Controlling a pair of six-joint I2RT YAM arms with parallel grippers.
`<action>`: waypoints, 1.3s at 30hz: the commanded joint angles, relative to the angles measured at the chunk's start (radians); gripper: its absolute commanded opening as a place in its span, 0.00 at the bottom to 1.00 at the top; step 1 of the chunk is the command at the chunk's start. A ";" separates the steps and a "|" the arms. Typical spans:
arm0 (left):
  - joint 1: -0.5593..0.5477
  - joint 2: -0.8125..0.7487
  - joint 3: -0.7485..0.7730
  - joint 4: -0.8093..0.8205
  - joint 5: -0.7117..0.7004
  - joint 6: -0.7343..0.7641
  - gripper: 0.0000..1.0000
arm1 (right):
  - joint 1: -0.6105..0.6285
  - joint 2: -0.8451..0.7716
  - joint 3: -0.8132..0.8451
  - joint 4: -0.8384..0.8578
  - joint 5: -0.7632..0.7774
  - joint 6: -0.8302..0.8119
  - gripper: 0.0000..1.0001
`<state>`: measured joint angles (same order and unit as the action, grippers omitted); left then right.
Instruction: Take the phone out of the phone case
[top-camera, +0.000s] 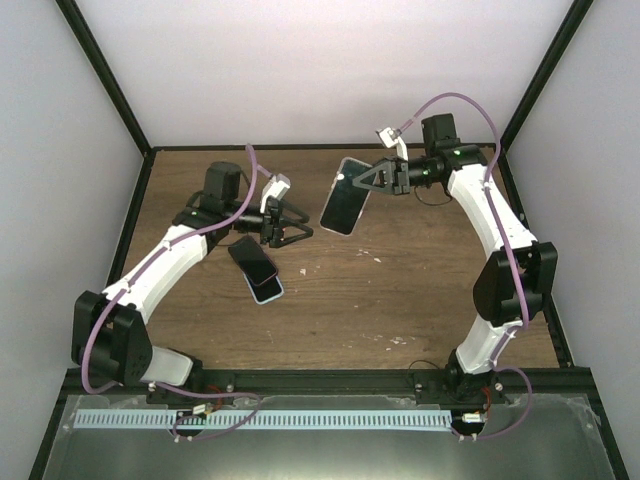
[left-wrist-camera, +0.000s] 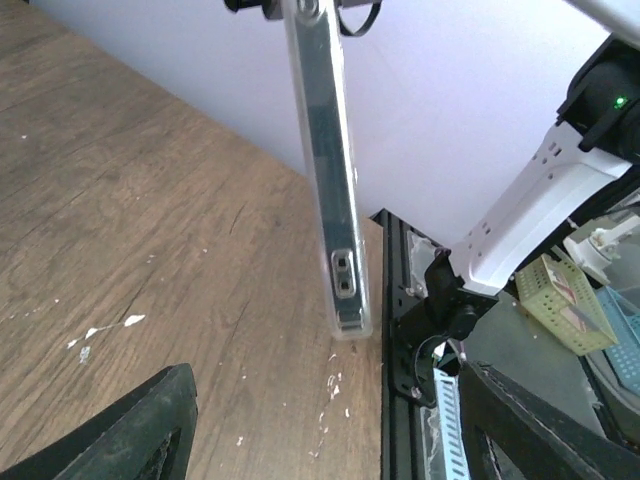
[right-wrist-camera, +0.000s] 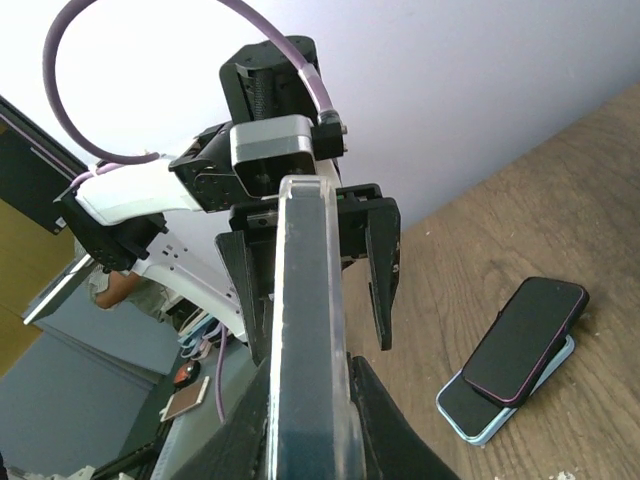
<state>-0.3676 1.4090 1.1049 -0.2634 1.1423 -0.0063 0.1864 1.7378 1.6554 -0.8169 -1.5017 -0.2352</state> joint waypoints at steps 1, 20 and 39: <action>-0.018 0.024 -0.004 0.095 0.049 -0.100 0.72 | 0.001 -0.058 -0.031 0.078 -0.059 0.080 0.01; -0.008 0.080 -0.013 0.135 -0.073 -0.157 0.48 | 0.014 -0.110 -0.068 0.091 -0.106 0.066 0.01; 0.003 0.120 0.005 0.083 -0.272 -0.120 0.37 | 0.042 -0.135 -0.056 0.034 -0.164 0.011 0.01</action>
<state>-0.3748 1.4979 1.0973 -0.1635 0.9844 -0.1410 0.2008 1.6676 1.5745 -0.7395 -1.4490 -0.2253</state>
